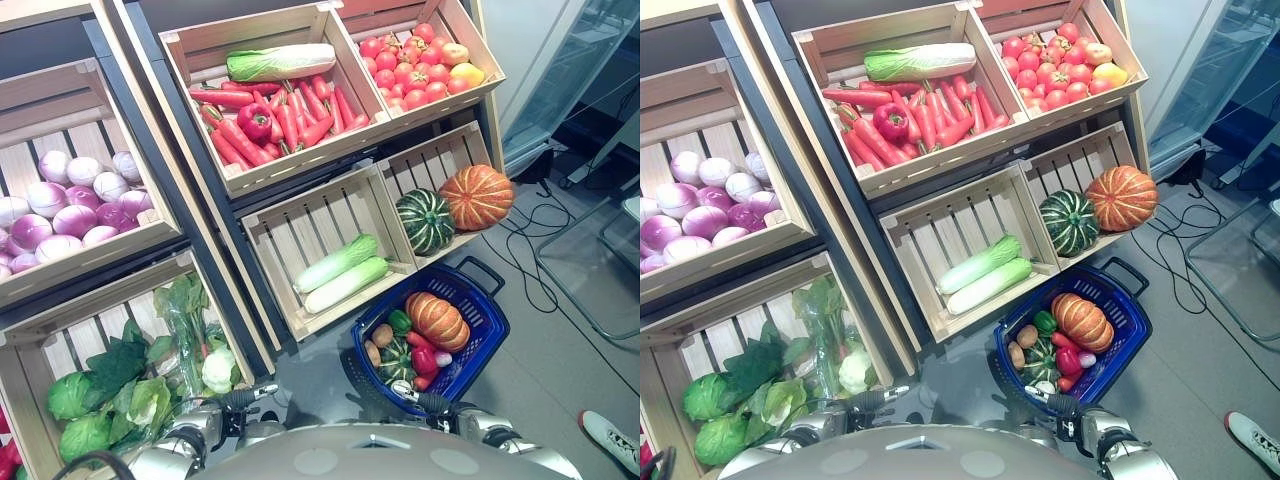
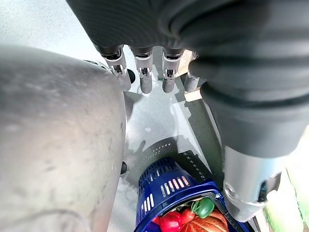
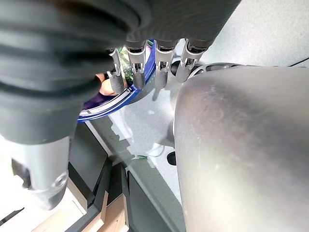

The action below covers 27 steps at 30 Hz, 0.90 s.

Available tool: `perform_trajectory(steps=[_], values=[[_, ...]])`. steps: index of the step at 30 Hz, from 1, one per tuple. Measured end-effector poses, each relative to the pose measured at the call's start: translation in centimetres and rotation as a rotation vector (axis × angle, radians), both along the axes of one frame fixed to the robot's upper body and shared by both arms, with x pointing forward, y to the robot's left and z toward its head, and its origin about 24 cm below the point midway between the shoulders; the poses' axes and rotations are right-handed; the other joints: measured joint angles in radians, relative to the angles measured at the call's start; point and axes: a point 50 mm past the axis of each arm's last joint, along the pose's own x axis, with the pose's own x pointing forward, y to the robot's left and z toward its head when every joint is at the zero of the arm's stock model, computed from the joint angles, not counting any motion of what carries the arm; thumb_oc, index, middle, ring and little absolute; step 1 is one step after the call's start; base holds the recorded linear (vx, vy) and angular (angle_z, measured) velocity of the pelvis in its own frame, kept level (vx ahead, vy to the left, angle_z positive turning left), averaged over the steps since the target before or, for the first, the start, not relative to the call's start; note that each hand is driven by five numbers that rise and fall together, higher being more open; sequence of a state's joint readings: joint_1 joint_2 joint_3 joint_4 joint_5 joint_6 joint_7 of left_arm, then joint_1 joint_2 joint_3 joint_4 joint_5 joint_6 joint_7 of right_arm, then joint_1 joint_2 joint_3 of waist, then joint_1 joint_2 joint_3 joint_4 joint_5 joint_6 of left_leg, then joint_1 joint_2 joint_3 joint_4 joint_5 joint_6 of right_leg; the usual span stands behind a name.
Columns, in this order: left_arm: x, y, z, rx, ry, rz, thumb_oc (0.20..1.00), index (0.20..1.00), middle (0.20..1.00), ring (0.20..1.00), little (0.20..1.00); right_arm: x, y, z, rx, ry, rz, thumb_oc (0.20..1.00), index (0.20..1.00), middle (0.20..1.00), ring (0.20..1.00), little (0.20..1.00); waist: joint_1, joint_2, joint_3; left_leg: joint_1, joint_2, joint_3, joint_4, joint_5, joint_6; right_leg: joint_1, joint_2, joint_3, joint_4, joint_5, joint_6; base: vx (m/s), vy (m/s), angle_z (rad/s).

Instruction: Pick up fruits and vegetables into the basket

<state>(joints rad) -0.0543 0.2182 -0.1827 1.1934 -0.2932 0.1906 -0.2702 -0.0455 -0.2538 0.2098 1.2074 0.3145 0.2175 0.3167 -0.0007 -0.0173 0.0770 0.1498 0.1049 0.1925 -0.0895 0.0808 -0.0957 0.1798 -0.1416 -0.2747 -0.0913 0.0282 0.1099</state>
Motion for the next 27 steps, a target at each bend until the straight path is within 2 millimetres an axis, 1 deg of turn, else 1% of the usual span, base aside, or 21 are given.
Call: perform_trajectory(steps=[12, 15, 18, 21, 23, 26, 27], values=[[0.1, -0.1, 0.0, 0.007, -0.022, -0.033, 1.0, 1.0, 1.0, 1.0, 1.0, 0.0, 0.0, 0.0, -0.001, 0.001, 0.002, 1.0, 1.0, 1.0, 1.0, 1.0, 0.0, 0.001, -0.001, 0.0, 0.0, -0.001, 0.0, 0.0, 0.0, 0.001, 0.0, -0.001, 0.0, 0.0, 0.0, 0.0, 0.0, 0.0], [0.4, -0.2, 0.1, 0.013, -0.064, -0.051, 1.0, 1.0, 1.0, 1.0, 1.0, 0.0, 0.0, 0.0, -0.006, -0.013, 0.01, 1.0, 1.0, 1.0, 1.0, 1.0, 0.0, 0.001, -0.001, -0.001, 0.0, -0.001, 0.0, 0.0, 0.0, 0.0, 0.0, -0.001, 0.0, 0.0, 0.0, 0.01, -0.003, 0.0], [1.0, -0.4, 0.3, 0.029, -0.128, -0.11, 1.0, 1.0, 1.0, 1.0, 1.0, 0.2, 0.0, 0.0, -0.019, -0.053, 0.04, 1.0, 1.0, 1.0, 1.0, 1.0, 0.0, 0.001, -0.001, -0.003, 0.0, -0.002, 0.0, 0.0, 0.0, -0.001, 0.0, -0.001, 0.0, 0.0, 0.0, 0.02, -0.004, 0.0], [2.6, -0.9, 0.9, 0.042, -0.23, -0.159, 1.0, 1.0, 1.0, 1.0, 1.0, 0.4, 0.1, 0.1, -0.026, -0.09, 0.067, 1.0, 1.0, 1.0, 1.0, 1.0, -0.001, 0.003, 0.004, -0.005, 0.0, -0.006, -0.001, 0.0, 0.0, -0.004, -0.001, -0.001, 0.0, 0.0, 0.0, 0.07, -0.024, 0.0], [4.4, -1.0, 1.8, 0.06, -0.365, -0.172, 1.0, 1.0, 1.0, 1.0, 1.0, 1.0, 0.0, 0.3, -0.039, -0.142, 0.074, 1.0, 1.0, 1.0, 1.0, 1.0, -0.002, 0.009, 0.011, -0.008, 0.004, -0.008, -0.004, 0.0, 0.001, -0.005, -0.001, 0.0, 0.0, 0.0, 0.0, 0.11, -0.042, -0.01], [6.2, -0.3, 3.4, 0.118, -0.563, -0.172, 1.0, 1.0, 1.0, 1.0, 1.0, 2.0, -0.6, 0.8, -0.068, -0.236, 0.083, 1.0, 1.0, 1.0, 1.0, 1.0, -0.003, 0.016, 0.018, -0.021, 0.006, -0.008, -0.004, -0.002, 0.005, -0.017, -0.002, 0.003, 0.002, 0.0, 0.0, 0.07, -0.021, -0.02], [7.2, -0.3, 4.3, 0.139, -0.642, -0.171, 1.0, 1.0, 1.0, 1.0, 1.0, 2.7, -0.8, 1.2, -0.088, -0.283, 0.087, 1.0, 1.0, 1.0, 1.0, 1.0, -0.002, 0.019, 0.03, -0.022, 0.005, -0.01, -0.001, 0.001, 0.002, -0.018, 0.0, 0.001, 0.004, 0.0, 0.0, 0.01, -0.035, 0.05]])
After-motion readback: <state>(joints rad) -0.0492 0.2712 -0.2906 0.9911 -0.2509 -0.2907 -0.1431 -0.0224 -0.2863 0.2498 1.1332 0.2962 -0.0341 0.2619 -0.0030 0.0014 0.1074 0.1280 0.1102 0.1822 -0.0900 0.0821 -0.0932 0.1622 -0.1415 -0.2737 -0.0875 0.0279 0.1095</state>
